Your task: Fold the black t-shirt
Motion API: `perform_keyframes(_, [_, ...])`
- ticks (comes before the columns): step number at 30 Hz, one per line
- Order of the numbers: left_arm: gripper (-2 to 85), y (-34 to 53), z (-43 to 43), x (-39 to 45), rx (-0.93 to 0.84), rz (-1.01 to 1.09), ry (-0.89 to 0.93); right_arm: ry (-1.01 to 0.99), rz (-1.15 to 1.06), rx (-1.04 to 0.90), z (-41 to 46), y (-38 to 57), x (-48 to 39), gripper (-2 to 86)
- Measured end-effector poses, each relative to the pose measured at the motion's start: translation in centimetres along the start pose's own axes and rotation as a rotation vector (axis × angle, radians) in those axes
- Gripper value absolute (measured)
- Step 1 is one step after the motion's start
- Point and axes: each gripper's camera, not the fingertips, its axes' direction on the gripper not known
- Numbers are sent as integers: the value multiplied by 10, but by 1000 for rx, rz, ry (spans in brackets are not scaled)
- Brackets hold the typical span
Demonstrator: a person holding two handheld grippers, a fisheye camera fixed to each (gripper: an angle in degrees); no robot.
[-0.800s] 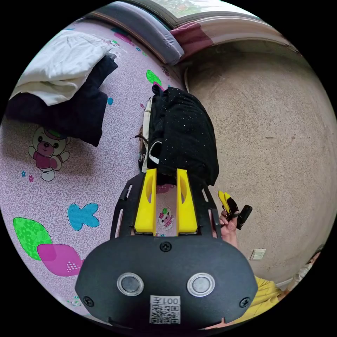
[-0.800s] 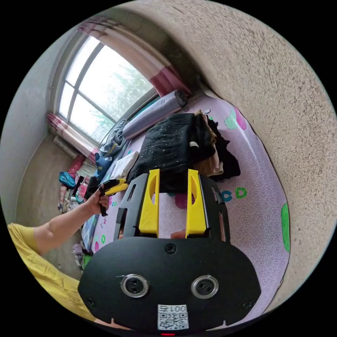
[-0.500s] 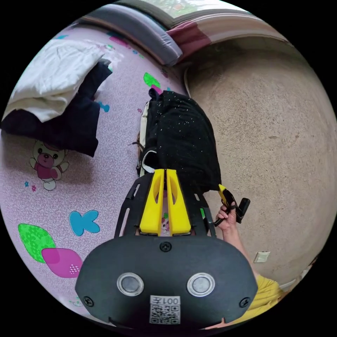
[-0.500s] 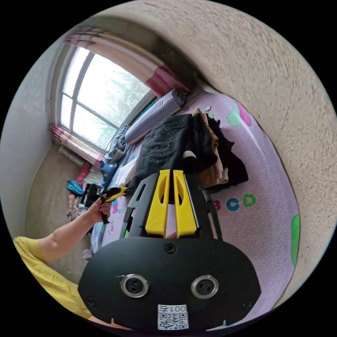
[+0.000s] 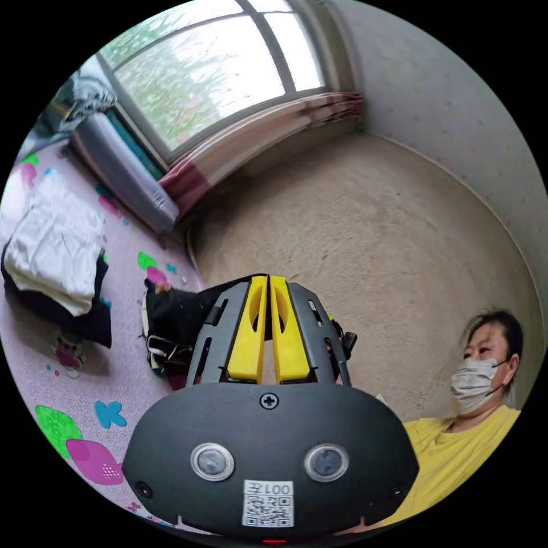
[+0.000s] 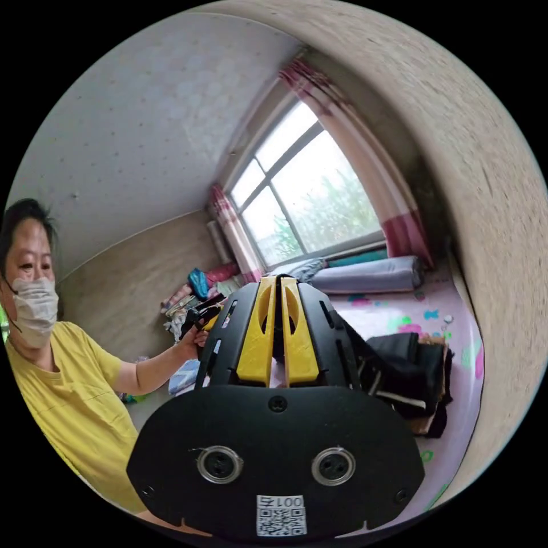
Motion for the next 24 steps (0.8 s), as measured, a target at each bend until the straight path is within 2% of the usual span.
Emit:
perform_keyframes(4, [-11,10,-111,66,90,137,-6,-126,-132,17,4,-21,-86,6])
perform_keyframes(10, [-12,35,-265,121,169,234,-63,-289,-180,-14,49,-18,-191,5])
perform_keyframes(18, [-12,59,-455,119,164,241,-88,-308,-205,-80,136,30,-322,5])
perform_keyframes(24, [-12,75,-595,120,214,263,-181,-457,-103,-142,211,104,-392,5])
